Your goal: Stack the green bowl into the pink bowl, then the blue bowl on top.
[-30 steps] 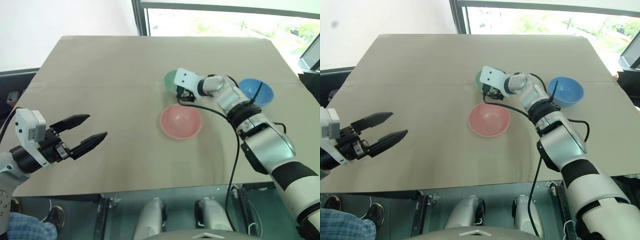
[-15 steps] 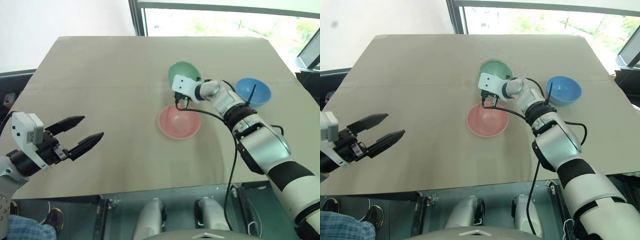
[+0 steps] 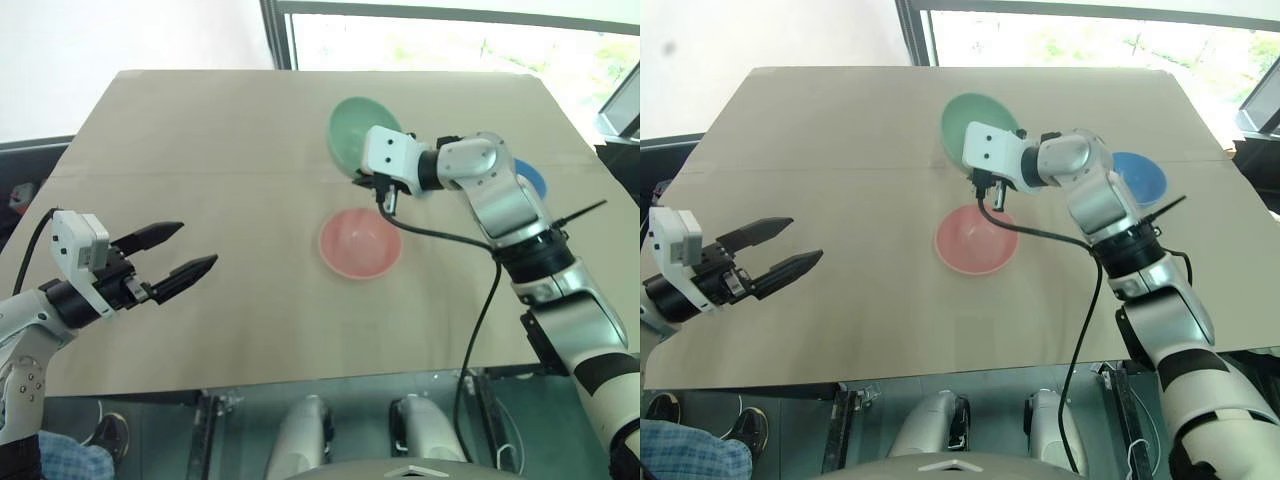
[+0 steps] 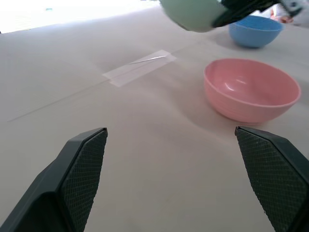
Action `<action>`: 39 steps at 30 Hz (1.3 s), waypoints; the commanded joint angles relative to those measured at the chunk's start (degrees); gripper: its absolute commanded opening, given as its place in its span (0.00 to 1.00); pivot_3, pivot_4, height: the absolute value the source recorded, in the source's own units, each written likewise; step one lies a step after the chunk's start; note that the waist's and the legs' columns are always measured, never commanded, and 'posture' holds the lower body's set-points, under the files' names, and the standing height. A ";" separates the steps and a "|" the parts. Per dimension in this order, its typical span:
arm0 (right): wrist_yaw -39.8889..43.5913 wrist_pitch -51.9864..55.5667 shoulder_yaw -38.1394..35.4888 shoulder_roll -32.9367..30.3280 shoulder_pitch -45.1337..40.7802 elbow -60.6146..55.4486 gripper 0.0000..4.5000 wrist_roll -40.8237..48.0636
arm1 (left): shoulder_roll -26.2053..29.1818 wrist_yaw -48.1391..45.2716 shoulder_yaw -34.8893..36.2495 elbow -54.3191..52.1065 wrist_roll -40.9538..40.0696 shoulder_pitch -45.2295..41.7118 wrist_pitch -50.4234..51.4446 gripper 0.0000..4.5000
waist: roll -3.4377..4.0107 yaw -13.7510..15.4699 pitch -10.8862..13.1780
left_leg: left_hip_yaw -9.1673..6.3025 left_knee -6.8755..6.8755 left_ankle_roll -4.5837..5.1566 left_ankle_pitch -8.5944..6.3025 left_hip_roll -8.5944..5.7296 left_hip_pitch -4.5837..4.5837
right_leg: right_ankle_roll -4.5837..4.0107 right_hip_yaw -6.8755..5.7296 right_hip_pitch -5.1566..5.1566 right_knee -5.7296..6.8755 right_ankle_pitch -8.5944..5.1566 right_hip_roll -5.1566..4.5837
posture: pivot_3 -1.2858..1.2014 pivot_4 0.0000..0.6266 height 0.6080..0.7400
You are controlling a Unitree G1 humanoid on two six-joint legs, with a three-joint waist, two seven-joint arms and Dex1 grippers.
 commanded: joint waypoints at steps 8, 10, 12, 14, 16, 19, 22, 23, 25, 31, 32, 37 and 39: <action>2.67 25.11 3.76 -6.81 7.68 -31.19 0.02 9.43 | 4.27 -6.63 -5.98 12.69 4.73 -11.94 -5.93 1.00 | -0.13 0.25 -0.08 | 0.04 0.10 0.04 -0.01 -0.03 0.08 | 0.00 0.04 -0.01 -0.01 0.00 -0.03 | 0.52 0.24 1.00; 1.54 26.66 4.25 -7.39 8.00 -32.23 0.21 10.23 | 4.60 -8.00 -7.25 14.58 5.65 -13.54 -6.73 1.00 | -0.14 0.29 -0.09 | 0.03 0.09 0.03 0.00 -0.03 0.08 | 0.00 0.04 -0.03 0.00 0.00 -0.02 | 0.52 0.24 1.00; 0.09 27.42 4.53 -7.73 8.07 -32.79 0.39 10.37 | 4.92 -9.29 -8.50 15.87 6.20 -14.92 -7.21 1.00 | -0.16 0.33 -0.09 | 0.03 0.08 0.03 0.00 -0.03 0.08 | 0.00 0.04 -0.03 0.01 0.00 0.00 | 0.52 0.24 1.00; -2.61 28.64 4.02 -7.25 7.63 -32.67 0.58 10.44 | 5.03 -10.00 -9.24 17.14 6.61 -16.39 -7.50 1.00 | -0.16 0.33 -0.09 | 0.04 0.08 0.04 -0.01 -0.03 0.06 | 0.00 0.04 -0.03 0.01 0.00 -0.01 | 0.52 0.24 1.00; -3.52 30.50 2.08 -8.34 6.95 -32.19 0.68 11.57 | 5.13 -10.71 -10.03 17.86 7.15 -17.67 -8.05 1.00 | -0.18 0.36 -0.10 | 0.04 0.08 0.04 -0.01 -0.04 0.05 | 0.00 0.04 -0.03 0.01 0.00 -0.01 | 0.52 0.24 1.00; -4.31 30.28 -2.15 -14.00 7.72 -29.47 0.68 11.59 | 4.59 -11.35 -10.90 16.88 6.58 -19.05 -7.41 1.00 | -0.18 1.06 -0.09 | 0.03 0.09 0.05 -0.01 -0.04 0.00 | 0.00 0.02 -0.03 0.01 0.00 -0.01 | 0.52 0.24 1.00; -6.16 25.97 -4.30 -20.91 9.82 -24.09 0.68 9.40 | 3.29 -11.65 -12.48 14.91 5.83 -20.04 -6.91 1.00 | -0.20 1.63 -0.10 | 0.04 0.10 0.13 -0.05 -0.06 0.00 | 0.01 0.02 -0.03 -0.02 0.00 -0.05 | 0.52 0.24 1.00; -6.90 24.90 -5.03 -22.61 10.39 -21.99 0.68 8.94 | 2.87 -11.73 -13.22 14.13 5.60 -20.50 -6.62 1.00 | -0.21 1.74 -0.10 | 0.03 0.10 0.14 -0.06 -0.07 -0.01 | 0.01 0.02 -0.02 -0.03 0.00 -0.06 | 0.52 0.24 1.00; -7.97 23.72 -6.05 -24.32 11.15 -19.25 0.68 8.77 | 2.39 -11.81 -14.19 13.12 5.35 -21.18 -6.19 1.00 | -0.21 1.69 -0.09 | 0.08 0.10 0.16 -0.07 -0.09 -0.02 | 0.01 0.05 0.00 -0.03 0.00 -0.07 | 0.52 0.24 1.00; -13.11 13.64 -8.73 -30.83 18.11 -5.93 0.68 4.08 | 0.33 -11.75 -18.25 8.15 3.21 -25.72 -3.12 1.00 | -0.22 1.58 -0.07 | 0.11 0.12 0.16 -0.07 -0.07 -0.06 | 0.02 0.08 -0.02 -0.02 0.00 -0.04 | 0.52 0.24 1.00; -13.77 12.23 -9.07 -30.80 18.47 -3.58 0.68 3.87 | 0.02 -11.79 -18.81 7.63 2.92 -26.24 -2.69 1.00 | -0.22 1.53 -0.07 | 0.18 0.12 0.18 -0.08 -0.08 -0.05 | 0.02 0.15 -0.03 -0.02 0.01 -0.05 | 0.52 0.24 1.00; -16.91 4.53 -8.36 -29.40 17.69 7.65 0.68 1.30 | -1.34 -11.93 -20.64 7.44 3.24 -28.52 -2.58 1.00 | -0.20 1.12 -0.06 | 0.37 0.11 0.18 -0.08 -0.07 0.06 | 0.03 0.31 -0.07 -0.03 0.00 0.02 | 0.52 0.24 1.00; -17.30 2.39 -7.86 -28.30 16.53 11.32 0.68 0.61 | -1.67 -12.06 -21.00 7.69 3.52 -29.15 -2.79 1.00 | -0.20 1.11 -0.05 | 0.41 0.11 0.17 -0.07 -0.04 0.08 | 0.03 0.36 -0.09 -0.03 0.00 0.07 | 0.52 0.24 1.00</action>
